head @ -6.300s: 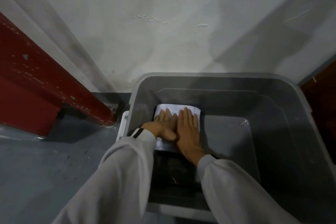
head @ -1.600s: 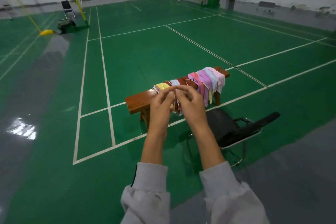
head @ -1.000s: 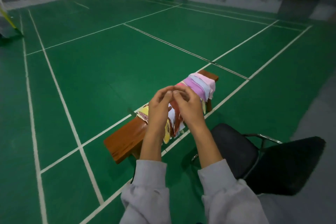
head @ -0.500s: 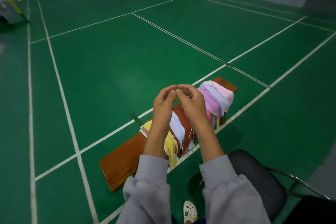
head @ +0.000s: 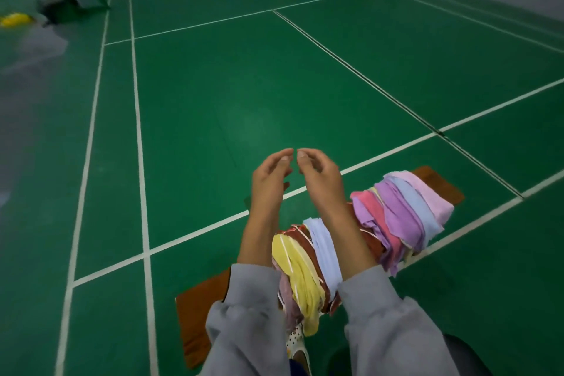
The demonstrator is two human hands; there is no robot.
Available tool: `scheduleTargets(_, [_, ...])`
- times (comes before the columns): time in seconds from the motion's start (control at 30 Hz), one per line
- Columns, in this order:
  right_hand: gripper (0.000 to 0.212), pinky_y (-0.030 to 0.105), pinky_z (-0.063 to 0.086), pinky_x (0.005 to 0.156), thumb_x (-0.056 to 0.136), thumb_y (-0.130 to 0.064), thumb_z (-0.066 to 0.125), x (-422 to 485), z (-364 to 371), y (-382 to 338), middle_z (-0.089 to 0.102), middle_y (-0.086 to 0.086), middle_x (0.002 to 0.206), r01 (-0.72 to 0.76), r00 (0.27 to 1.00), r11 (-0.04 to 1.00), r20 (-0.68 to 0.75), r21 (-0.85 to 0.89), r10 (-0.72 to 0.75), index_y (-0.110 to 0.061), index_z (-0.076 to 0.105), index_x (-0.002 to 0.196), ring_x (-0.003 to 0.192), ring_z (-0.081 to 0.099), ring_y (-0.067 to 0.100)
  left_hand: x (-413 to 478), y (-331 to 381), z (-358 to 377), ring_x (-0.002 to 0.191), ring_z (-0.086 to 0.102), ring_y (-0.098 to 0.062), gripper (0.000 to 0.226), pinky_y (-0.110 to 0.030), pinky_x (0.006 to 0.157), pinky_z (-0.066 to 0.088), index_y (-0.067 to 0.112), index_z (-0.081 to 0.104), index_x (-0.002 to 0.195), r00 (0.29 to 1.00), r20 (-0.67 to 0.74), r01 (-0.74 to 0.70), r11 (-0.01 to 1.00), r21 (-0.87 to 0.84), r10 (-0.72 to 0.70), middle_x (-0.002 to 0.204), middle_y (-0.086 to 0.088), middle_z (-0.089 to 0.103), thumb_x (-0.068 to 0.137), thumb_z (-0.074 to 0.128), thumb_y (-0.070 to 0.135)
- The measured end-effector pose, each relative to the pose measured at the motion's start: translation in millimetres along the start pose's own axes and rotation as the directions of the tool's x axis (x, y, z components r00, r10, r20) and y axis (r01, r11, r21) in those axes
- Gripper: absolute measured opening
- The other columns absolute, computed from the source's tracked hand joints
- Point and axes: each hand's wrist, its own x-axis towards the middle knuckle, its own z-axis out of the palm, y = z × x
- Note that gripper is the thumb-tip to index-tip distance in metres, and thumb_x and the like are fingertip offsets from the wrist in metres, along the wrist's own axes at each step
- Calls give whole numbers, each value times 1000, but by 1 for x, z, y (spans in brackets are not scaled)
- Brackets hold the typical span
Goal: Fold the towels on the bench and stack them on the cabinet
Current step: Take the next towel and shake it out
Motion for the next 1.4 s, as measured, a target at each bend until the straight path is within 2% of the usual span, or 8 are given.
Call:
scheduleTargets(0.23, [25,43,54,98,102,-39,57,67,35,12,74,-6,106,-67,998,998,11,-9,67,-22,71,113,103,68,14,73,-11,-10,117,65,-29,22,-36,89,50,21,73,118,998,-31,57,997,-42,-58,118,1,75,102,58,25])
scheduleTargets(0.4, [25,47,55,96,102,-42,49,96,53,28,73,-10,95,-93,995,996,45,7,93,-33,70,92,98,69,15,103,-29,-11,117,67,-29,23,-49,100,51,21,73,118,995,-69,73,995,-64,-77,117,0,75,102,56,23])
scheduleTargets(0.53, [21,45,55,96,105,-39,51,117,58,48,73,-9,104,-103,989,995,103,-14,104,-31,70,104,102,69,12,122,-44,-4,114,69,-22,24,-57,106,49,23,73,118,990,-109,87,994,-64,-94,118,1,75,102,55,24])
scheduleTargets(0.63, [18,46,55,97,103,-39,53,138,53,73,73,-8,105,-110,986,994,126,7,108,-33,70,102,104,69,13,140,-60,8,115,69,-24,28,-60,106,48,23,73,118,985,-146,85,995,-43,-90,118,0,75,96,58,31])
scheduleTargets(0.9, [27,45,54,100,95,-46,54,203,29,204,73,-8,109,-20,966,1000,257,-23,25,-28,69,110,107,68,12,202,-179,46,113,68,-32,30,-45,92,51,13,72,118,974,-225,32,999,-7,-32,115,-8,75,95,58,27])
scheduleTargets(1.07, [32,42,55,96,97,-42,55,211,15,310,72,-6,107,66,942,996,333,-56,-44,-22,69,117,102,68,11,212,-283,60,112,70,-32,26,-55,98,51,22,73,109,967,-254,12,1000,7,-10,114,-11,75,89,60,30])
scheduleTargets(1.23, [39,44,56,95,91,-50,55,185,6,400,74,-6,105,101,910,994,409,-48,-72,-23,70,115,102,70,12,181,-370,56,92,69,-7,19,-28,80,51,20,70,113,951,-309,-5,996,94,34,105,0,75,104,54,16])
scheduleTargets(1.4, [31,43,56,94,100,-38,55,129,-12,443,73,-1,108,161,864,987,484,-4,-139,-18,69,119,101,69,15,116,-417,55,93,70,-15,22,-25,71,51,14,71,117,930,-359,-40,991,130,85,112,-10,75,102,55,17])
